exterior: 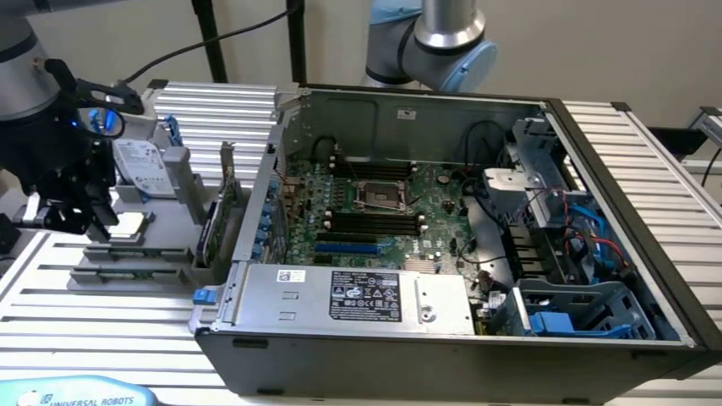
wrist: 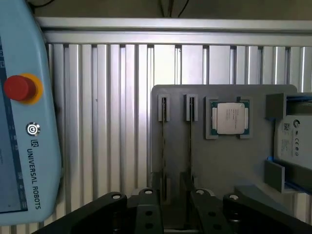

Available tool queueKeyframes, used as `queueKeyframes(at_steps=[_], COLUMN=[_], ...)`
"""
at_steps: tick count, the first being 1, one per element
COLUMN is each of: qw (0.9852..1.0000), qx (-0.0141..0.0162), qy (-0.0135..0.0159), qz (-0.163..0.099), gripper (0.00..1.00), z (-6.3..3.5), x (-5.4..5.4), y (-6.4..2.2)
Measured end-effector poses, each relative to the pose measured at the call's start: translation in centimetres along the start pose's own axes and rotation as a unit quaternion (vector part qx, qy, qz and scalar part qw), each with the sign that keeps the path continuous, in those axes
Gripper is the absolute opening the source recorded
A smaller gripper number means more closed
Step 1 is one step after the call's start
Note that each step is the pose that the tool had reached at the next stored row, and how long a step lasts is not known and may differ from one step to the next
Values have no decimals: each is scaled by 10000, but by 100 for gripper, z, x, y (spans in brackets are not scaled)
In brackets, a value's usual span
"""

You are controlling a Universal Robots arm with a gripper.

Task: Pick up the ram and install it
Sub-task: 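Pick up the ram and move it above insertion slot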

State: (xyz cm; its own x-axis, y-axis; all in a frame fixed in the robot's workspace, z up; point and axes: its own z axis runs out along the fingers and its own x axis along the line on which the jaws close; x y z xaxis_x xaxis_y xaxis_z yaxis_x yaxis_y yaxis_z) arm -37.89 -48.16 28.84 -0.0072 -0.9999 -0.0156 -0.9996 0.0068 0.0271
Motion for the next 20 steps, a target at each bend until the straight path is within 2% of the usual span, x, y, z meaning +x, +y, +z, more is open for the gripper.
queueKeyframes(at_steps=[3,20], qw=[10000,10000], qx=[-9,-9], qy=[0,1], qz=[-1,-37], gripper=[31,31], z=[53,362], x=[6,11], y=[-17,-36])
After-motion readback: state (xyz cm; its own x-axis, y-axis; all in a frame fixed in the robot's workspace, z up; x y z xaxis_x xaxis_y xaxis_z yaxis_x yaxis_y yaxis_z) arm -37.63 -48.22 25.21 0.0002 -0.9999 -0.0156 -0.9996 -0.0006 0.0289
